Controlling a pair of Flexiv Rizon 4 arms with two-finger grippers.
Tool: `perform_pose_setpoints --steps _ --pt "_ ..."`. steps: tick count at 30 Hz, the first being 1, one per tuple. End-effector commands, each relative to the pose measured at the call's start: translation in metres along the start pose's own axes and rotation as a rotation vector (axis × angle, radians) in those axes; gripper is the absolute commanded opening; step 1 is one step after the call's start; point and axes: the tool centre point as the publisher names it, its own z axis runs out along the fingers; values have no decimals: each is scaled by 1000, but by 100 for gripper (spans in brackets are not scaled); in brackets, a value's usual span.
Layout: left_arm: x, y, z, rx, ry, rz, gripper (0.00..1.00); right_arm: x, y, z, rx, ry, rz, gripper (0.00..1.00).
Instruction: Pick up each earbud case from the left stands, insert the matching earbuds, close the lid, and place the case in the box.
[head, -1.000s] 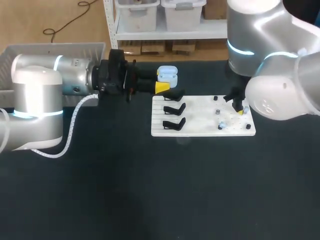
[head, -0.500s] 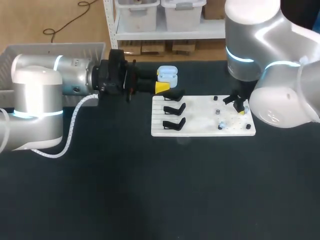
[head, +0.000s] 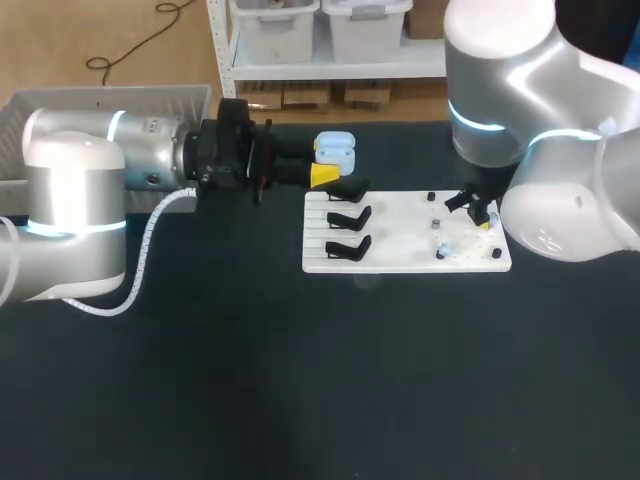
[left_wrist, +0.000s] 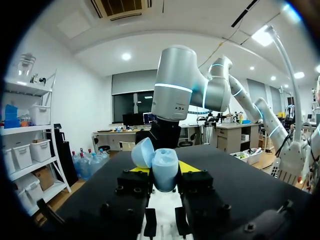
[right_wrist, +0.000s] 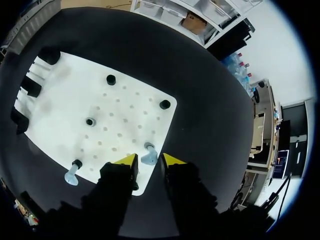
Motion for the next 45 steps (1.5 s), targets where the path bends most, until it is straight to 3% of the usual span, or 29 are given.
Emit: perform_pose_setpoints --steps 1,20,28,32,38,45 --pt "0 -2 1 -7 -1 3 0 1 0 1 4 -6 1 29" --pt "0 -2 1 -7 -1 3 0 -1 0 6 4 3 -1 23" --pt "0 -2 1 -7 -1 3 0 -1 0 6 7 4 2 0" --pt "0 -2 1 -7 -1 3 0 1 0 3 12 3 7 0" --pt "0 -2 1 -7 -1 3 0 6 1 -19 25 -13 30 0" --pt "0 -2 1 -7 -1 3 0 15 7 -69 35 10 78 0"
